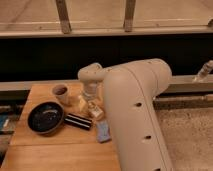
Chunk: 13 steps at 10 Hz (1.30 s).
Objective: Place the bottle in the ceramic bowl
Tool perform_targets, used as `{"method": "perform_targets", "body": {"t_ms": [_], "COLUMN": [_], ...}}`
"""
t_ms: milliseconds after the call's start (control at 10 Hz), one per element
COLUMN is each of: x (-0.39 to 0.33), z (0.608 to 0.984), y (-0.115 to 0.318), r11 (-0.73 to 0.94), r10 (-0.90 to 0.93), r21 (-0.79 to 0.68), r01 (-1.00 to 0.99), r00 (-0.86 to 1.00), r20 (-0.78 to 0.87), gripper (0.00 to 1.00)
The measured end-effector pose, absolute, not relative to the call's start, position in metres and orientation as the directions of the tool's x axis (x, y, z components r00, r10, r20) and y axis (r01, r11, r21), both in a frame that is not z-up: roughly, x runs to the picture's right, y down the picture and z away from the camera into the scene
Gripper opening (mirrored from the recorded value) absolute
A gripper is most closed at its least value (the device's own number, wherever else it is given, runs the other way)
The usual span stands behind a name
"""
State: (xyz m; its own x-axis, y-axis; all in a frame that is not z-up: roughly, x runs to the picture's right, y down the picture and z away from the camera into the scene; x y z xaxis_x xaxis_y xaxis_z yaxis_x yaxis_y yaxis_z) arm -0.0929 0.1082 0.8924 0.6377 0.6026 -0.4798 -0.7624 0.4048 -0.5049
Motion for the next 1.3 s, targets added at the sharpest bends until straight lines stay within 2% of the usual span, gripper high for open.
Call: {"method": "perform_targets", "body": {"t_ms": [200,600,700,1000,1100,1300], "x": [-0.093,-0.091,-0.09,-0.085,-0.085,-0.076], "z": [0.904,0.906,0.902,0.895,0.889,0.871], "y": [0.121,0.128,0.126,0.12,0.114,0.093], "r11": [0.382,0.374,0.379,0.381,0.375,0.375], "r10": [0.587,0.572,0.578,0.594,0.616,0.652], "r21": [-0.523,-0.544,-0.544,-0.537,-0.535,-0.517], "r01": [-0.762,-0.751,-0.749,-0.753,-0.757,-0.769], "r00": [0.637,0.649,0.651,0.644,0.635,0.616], "r20": [-0.499,-0.501,-0.493,-0.481,-0.467,-0.443], "gripper": [0.78,0.43,0.28,0.04,0.0,0.0]}}
